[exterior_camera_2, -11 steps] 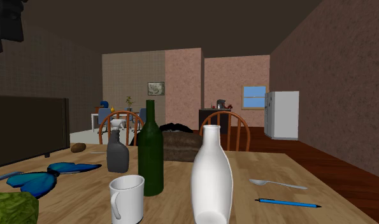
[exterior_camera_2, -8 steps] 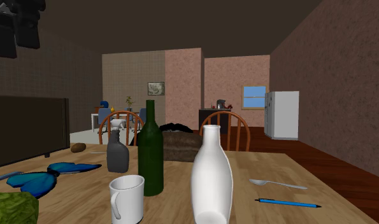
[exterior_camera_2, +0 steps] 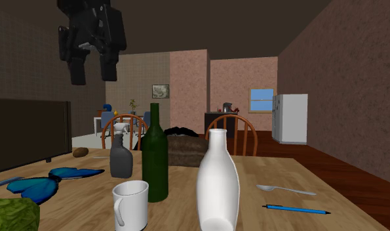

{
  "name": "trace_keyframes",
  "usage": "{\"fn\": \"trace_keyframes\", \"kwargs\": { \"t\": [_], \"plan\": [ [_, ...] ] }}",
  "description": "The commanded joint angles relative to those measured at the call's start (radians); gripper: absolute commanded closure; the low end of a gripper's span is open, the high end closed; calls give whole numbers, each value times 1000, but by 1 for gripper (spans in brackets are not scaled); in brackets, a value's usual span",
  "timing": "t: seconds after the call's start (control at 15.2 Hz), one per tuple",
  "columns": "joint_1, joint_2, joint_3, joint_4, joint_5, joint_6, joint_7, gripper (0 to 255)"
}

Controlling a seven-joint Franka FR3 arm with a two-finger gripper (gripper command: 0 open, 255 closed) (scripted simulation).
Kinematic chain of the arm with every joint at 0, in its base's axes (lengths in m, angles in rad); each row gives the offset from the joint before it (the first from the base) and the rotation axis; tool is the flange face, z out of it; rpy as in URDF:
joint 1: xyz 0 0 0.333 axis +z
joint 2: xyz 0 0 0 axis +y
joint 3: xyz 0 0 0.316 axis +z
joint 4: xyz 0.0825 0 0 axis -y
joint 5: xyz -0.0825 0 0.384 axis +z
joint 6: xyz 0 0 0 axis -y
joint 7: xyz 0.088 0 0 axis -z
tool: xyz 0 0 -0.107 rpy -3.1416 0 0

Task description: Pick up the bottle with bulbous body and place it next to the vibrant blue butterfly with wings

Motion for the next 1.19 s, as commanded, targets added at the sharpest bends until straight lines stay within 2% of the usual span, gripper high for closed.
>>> {"fn": "trace_keyframes", "kwargs": {
  "t": [0.0,0.59,1.12],
  "plan": [
    [-8,73,-19,38,-6,35,-24,0],
    [-36,403,-84,259,6,140,-119,0],
    [-73,712,-116,550,52,153,-200,0]
  ]
}}
